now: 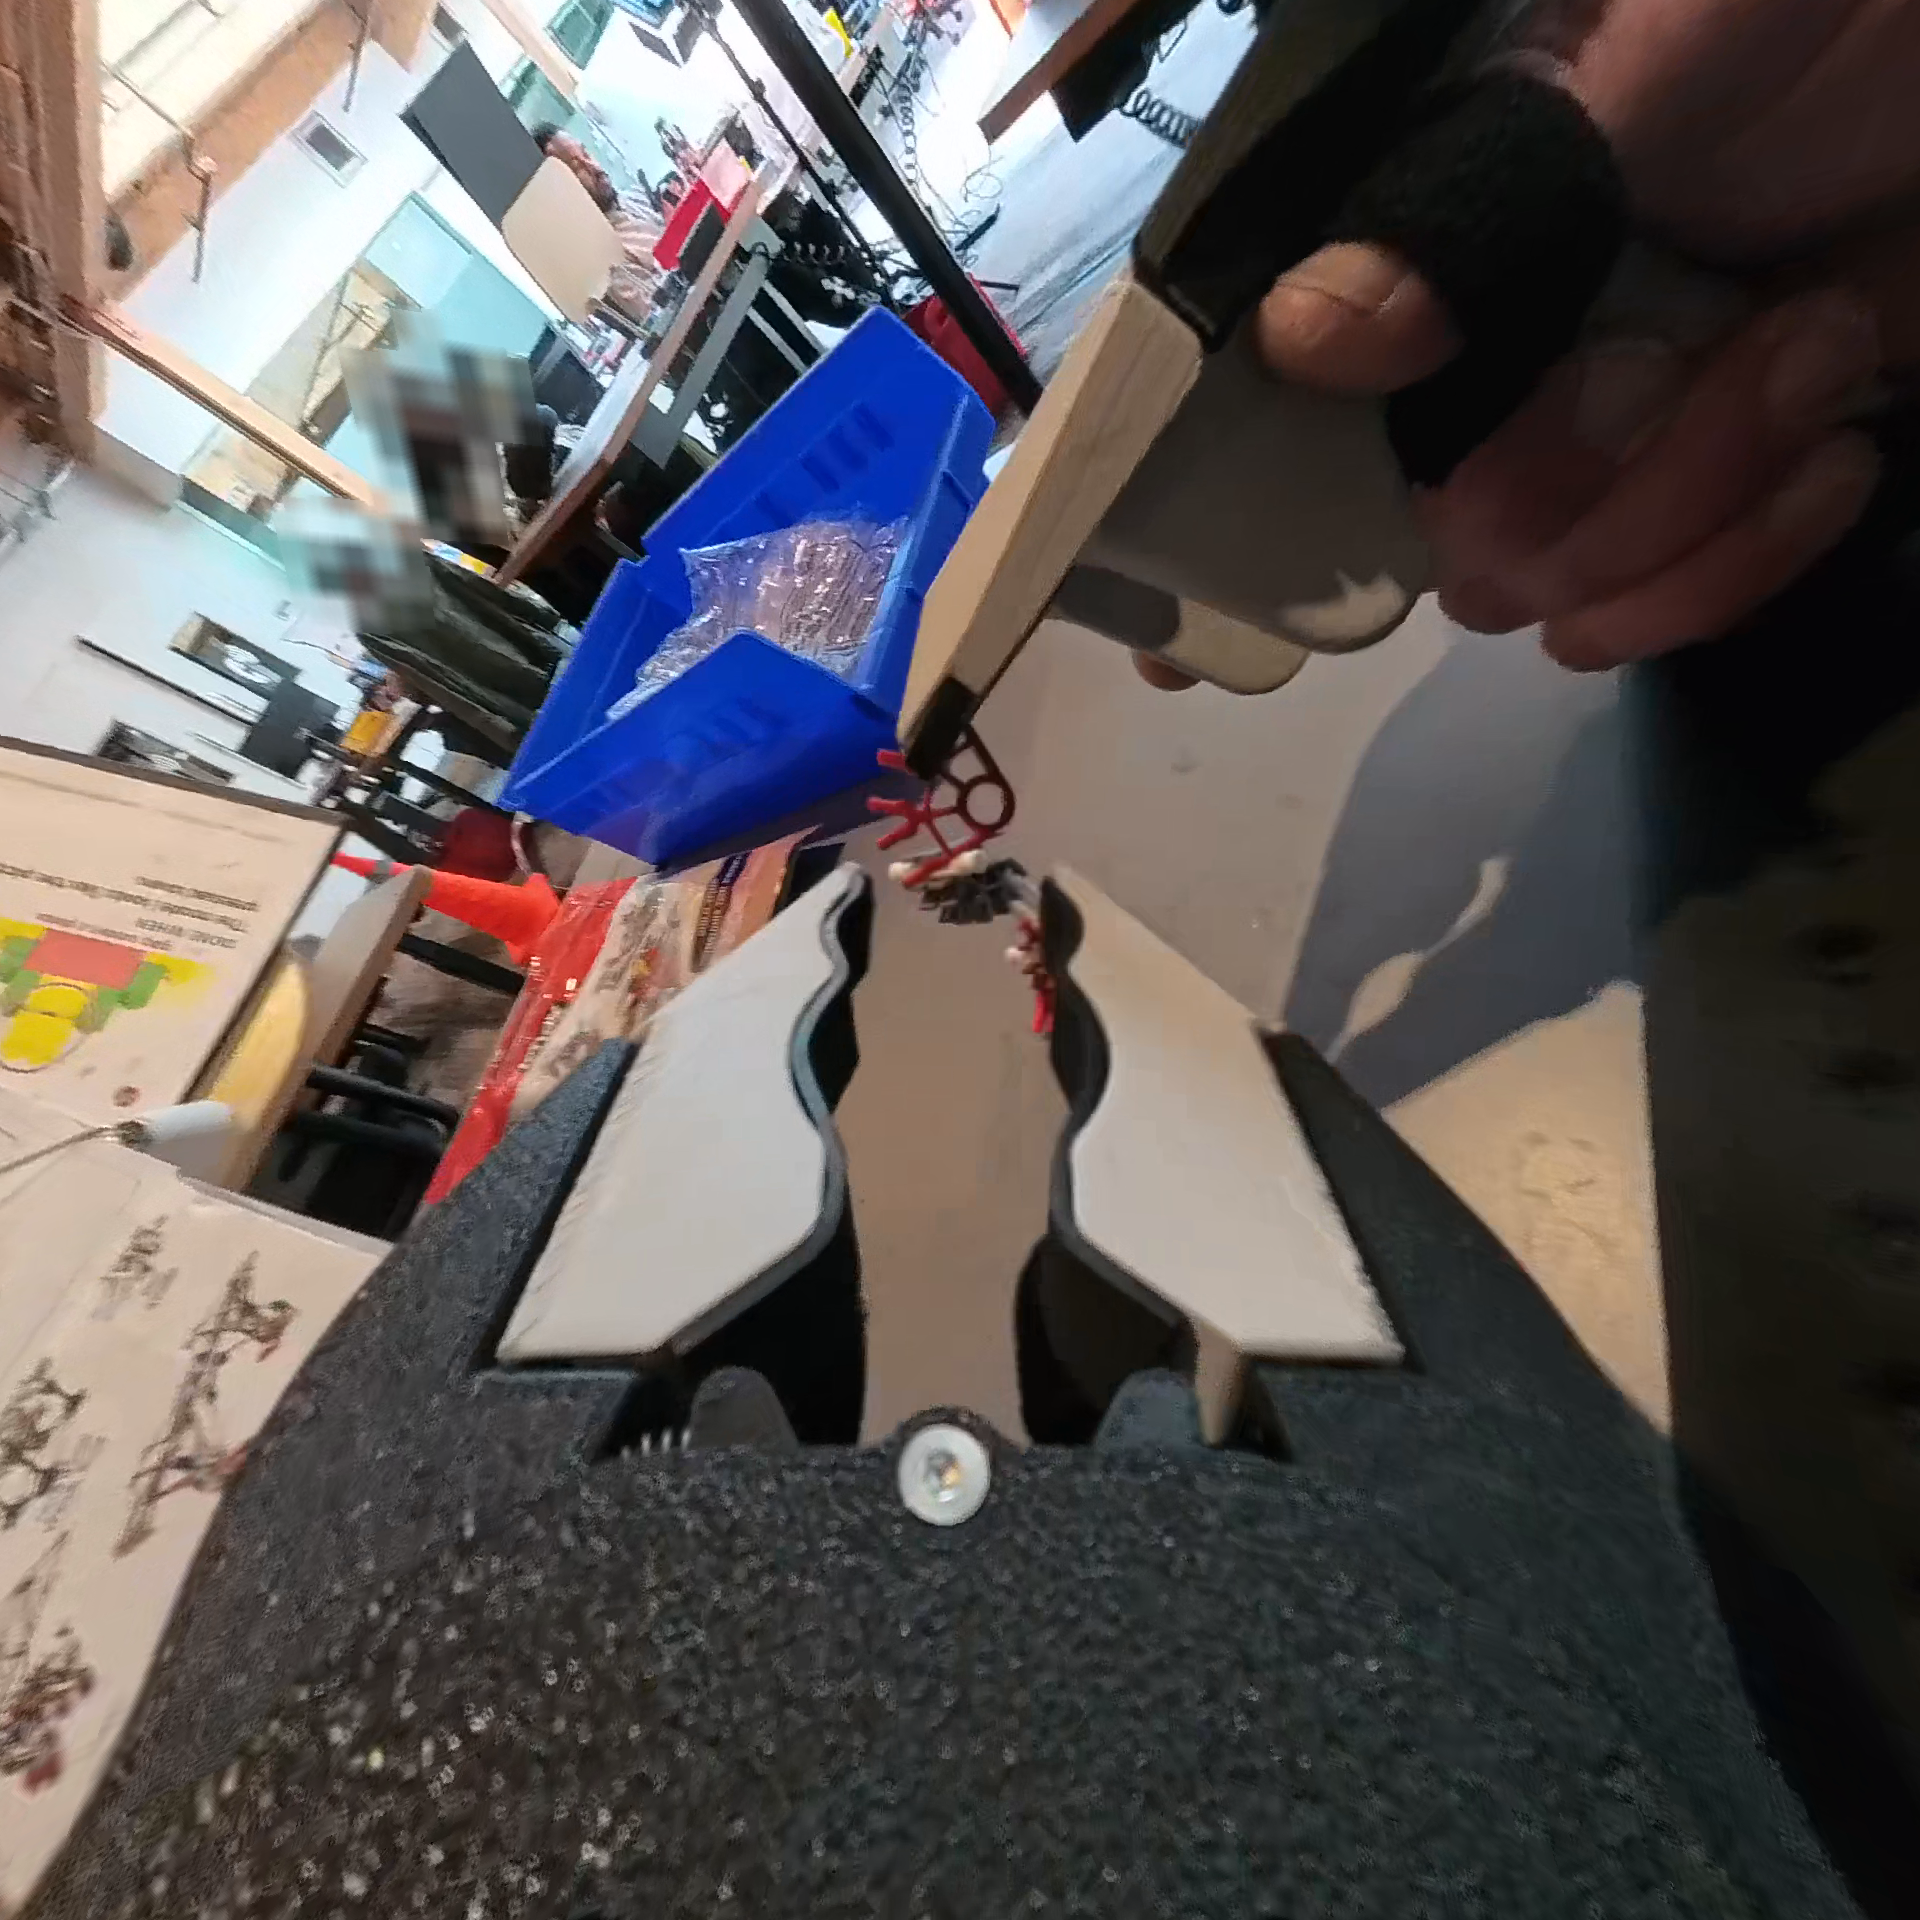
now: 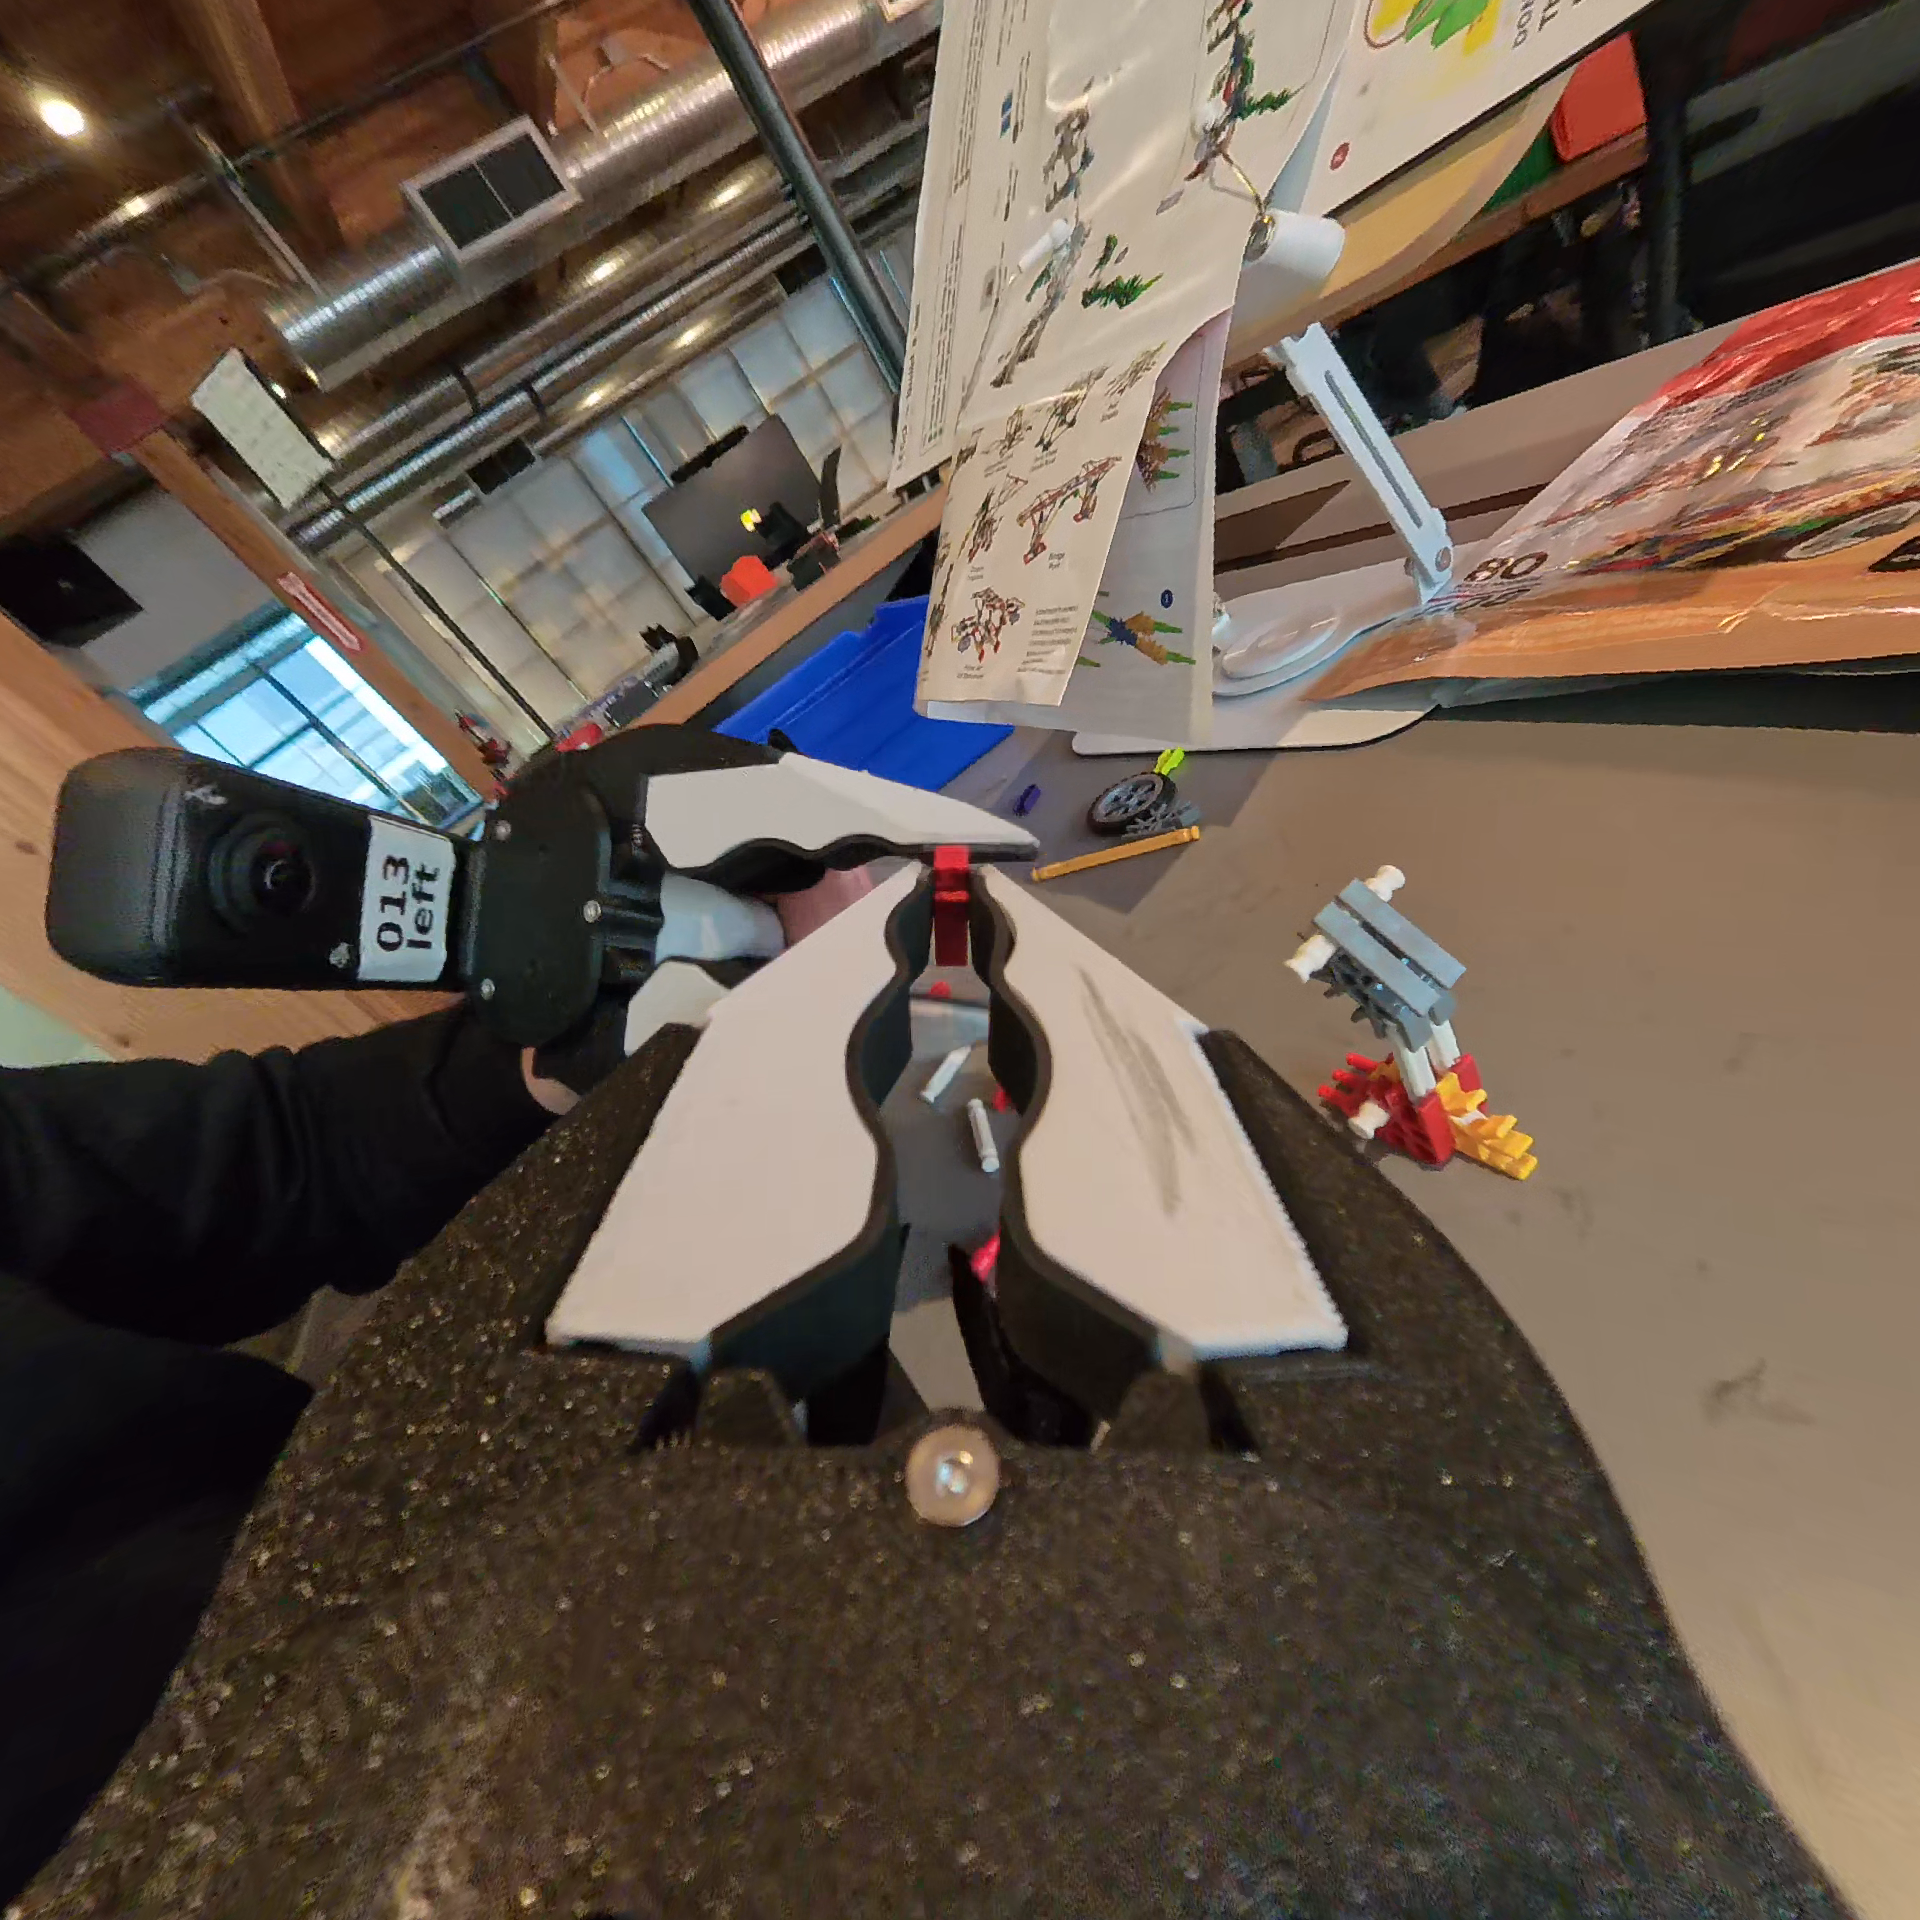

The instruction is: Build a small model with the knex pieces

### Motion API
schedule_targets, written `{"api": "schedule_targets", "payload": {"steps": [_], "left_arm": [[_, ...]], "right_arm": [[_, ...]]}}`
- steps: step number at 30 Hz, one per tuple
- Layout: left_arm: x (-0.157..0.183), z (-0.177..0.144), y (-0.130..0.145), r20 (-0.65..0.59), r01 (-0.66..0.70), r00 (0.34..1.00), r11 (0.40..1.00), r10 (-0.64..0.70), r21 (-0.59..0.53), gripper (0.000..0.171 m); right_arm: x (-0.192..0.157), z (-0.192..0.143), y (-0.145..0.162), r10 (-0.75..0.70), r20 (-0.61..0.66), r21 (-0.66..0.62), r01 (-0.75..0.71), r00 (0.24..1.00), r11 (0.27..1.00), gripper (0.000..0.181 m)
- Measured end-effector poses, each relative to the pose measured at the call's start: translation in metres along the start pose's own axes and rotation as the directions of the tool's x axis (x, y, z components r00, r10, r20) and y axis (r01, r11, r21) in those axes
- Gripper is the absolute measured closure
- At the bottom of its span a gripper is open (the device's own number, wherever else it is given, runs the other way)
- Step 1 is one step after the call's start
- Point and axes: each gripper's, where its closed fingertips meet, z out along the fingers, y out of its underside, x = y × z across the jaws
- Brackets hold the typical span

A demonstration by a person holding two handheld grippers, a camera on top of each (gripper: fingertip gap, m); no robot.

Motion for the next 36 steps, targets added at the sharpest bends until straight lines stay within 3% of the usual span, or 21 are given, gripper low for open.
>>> {"api": "schedule_targets", "payload": {"steps": [2,4,8,14,21,23,27,32,36], "left_arm": [[0.000,0.001,0.000,0.011,0.020,1.000,1.000,-0.020,0.003,0.125],[0.001,0.001,-0.005,0.009,0.031,0.999,0.999,-0.031,0.018,0.123],[-0.005,0.002,-0.012,0.057,0.023,0.998,1.000,-0.025,0.019,0.147],[-0.004,0.002,-0.012,0.041,-0.040,0.998,0.999,0.040,0.003,0.147],[0.004,0.001,-0.005,-0.101,-0.252,0.964,0.967,0.246,-0.041,0.147],[0.020,0.000,-0.002,-0.213,-0.318,0.928,0.948,0.305,-0.027,0.147],[0.026,0.000,0.006,-0.276,-0.434,0.870,0.900,0.409,-0.037,0.147],[0.028,0.000,0.006,-0.321,-0.436,0.853,0.900,0.412,-0.002,0.147],[0.020,0.005,0.007,-0.239,-0.384,0.899,0.923,0.367,-0.026,0.141]], "right_arm": [[0.000,0.000,-0.001,0.016,0.009,0.009,-0.016,1.000,1.000,0.176],[-0.001,0.001,0.000,0.022,0.008,0.015,-0.022,1.000,1.000,0.176],[-0.003,0.002,-0.001,0.037,0.017,0.024,-0.037,0.999,0.999,0.176],[-0.003,0.000,0.001,0.038,0.021,0.006,-0.038,0.999,0.999,0.175],[0.003,-0.007,0.010,-0.131,-0.017,-0.120,0.128,0.991,0.984,0.168],[0.000,-0.005,0.018,-0.178,0.001,-0.181,0.175,0.984,0.968,0.169],[0.002,-0.002,0.028,-0.203,0.025,-0.251,0.203,0.979,0.946,0.177],[0.002,-0.003,0.029,-0.163,0.044,-0.249,0.169,0.986,0.954,0.178],[0.006,-0.004,0.024,-0.125,0.024,-0.213,0.128,0.992,0.969,0.181]]}}
